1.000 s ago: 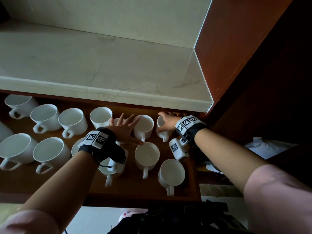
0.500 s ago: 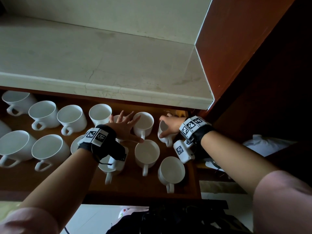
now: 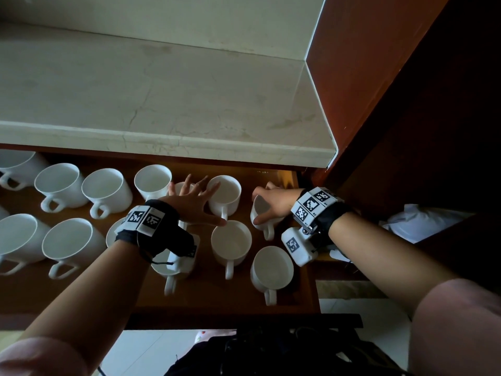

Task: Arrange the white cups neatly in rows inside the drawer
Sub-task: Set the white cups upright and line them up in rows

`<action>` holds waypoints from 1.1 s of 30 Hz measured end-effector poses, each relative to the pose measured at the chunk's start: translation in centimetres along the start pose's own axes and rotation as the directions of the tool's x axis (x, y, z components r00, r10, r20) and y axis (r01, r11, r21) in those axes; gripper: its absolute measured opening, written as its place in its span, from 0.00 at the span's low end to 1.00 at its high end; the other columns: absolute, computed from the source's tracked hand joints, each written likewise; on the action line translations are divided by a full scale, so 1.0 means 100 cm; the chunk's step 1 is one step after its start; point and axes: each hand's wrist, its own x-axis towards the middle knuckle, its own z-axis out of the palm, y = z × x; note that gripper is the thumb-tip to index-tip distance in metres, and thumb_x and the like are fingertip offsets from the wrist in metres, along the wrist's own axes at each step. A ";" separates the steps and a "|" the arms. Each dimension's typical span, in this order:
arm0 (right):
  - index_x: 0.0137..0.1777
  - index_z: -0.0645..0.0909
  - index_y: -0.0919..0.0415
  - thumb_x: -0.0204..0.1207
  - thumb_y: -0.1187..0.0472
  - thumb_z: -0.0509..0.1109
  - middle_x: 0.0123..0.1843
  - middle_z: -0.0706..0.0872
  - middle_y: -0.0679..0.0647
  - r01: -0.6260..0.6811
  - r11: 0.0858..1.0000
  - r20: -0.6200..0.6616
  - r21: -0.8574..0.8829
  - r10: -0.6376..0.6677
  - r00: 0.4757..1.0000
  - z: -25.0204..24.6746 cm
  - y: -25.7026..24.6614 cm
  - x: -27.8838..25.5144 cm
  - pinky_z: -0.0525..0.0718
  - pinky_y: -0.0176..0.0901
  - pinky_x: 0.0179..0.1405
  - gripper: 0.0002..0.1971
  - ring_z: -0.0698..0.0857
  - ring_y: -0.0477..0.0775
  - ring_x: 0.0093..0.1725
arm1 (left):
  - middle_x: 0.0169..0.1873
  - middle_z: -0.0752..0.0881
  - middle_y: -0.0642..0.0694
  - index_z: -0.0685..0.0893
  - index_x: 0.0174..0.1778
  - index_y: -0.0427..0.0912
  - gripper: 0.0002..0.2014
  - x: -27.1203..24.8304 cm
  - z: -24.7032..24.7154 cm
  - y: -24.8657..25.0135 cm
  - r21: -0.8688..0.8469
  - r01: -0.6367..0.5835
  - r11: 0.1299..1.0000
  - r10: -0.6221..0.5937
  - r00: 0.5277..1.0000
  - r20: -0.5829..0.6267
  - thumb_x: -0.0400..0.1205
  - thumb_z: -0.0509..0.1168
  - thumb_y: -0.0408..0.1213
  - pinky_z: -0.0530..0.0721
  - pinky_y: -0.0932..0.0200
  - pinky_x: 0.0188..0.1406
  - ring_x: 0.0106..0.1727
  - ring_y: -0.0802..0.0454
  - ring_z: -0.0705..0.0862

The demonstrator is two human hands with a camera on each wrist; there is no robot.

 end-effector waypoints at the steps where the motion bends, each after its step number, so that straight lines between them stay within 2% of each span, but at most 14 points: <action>1: 0.74 0.62 0.48 0.67 0.36 0.73 0.68 0.65 0.54 -0.003 1.000 0.004 -0.003 0.003 1.000 0.001 0.000 0.000 0.80 0.58 0.62 0.39 0.75 0.60 0.64 | 0.82 0.30 0.50 0.28 0.79 0.62 0.56 0.000 0.000 0.000 0.002 0.001 1.000 -0.001 1.000 0.001 0.63 0.52 0.80 0.35 0.22 0.72 0.81 0.36 0.29; 8: 0.76 0.61 0.48 0.69 0.34 0.70 0.71 0.66 0.55 -0.028 0.998 0.010 -0.047 0.028 1.000 -0.001 -0.002 -0.002 0.81 0.56 0.58 0.39 0.76 0.61 0.65 | 0.82 0.32 0.52 0.29 0.80 0.62 0.57 0.001 0.001 -0.001 0.010 -0.003 1.000 0.003 1.000 -0.009 0.60 0.49 0.81 0.35 0.23 0.73 0.81 0.37 0.30; 14: 0.75 0.62 0.48 0.70 0.36 0.70 0.69 0.67 0.56 -0.021 0.997 0.043 -0.072 0.024 0.999 0.000 -0.004 -0.008 0.81 0.54 0.56 0.37 0.77 0.61 0.62 | 0.82 0.33 0.52 0.29 0.79 0.62 0.61 0.003 0.002 -0.001 0.014 -0.002 1.000 0.002 1.000 0.000 0.54 0.45 0.85 0.35 0.22 0.72 0.81 0.36 0.30; 20: 0.76 0.62 0.49 0.71 0.37 0.71 0.71 0.67 0.57 -0.028 0.996 0.052 -0.089 0.033 0.998 0.000 -0.007 -0.011 0.81 0.51 0.52 0.37 0.77 0.61 0.63 | 0.82 0.33 0.52 0.29 0.79 0.62 0.58 0.002 0.002 -0.001 0.028 0.006 1.000 -0.006 1.000 -0.003 0.58 0.47 0.82 0.35 0.22 0.73 0.81 0.37 0.30; 30: 0.73 0.64 0.49 0.69 0.37 0.71 0.69 0.68 0.55 -0.037 0.991 0.058 -0.125 0.044 0.997 0.001 -0.012 -0.015 0.82 0.57 0.56 0.36 0.76 0.61 0.62 | 0.83 0.33 0.51 0.29 0.80 0.61 0.57 0.001 0.001 0.000 0.041 0.013 0.999 -0.013 1.000 -0.002 0.61 0.49 0.81 0.35 0.22 0.73 0.81 0.37 0.30; 33: 0.73 0.65 0.49 0.70 0.37 0.71 0.69 0.68 0.55 -0.034 0.992 0.053 -0.120 0.041 0.998 0.001 -0.012 -0.016 0.82 0.55 0.54 0.35 0.77 0.61 0.62 | 0.83 0.33 0.51 0.29 0.80 0.61 0.57 0.000 0.000 0.002 0.047 0.015 0.999 -0.015 1.000 0.001 0.61 0.49 0.81 0.36 0.21 0.74 0.81 0.36 0.31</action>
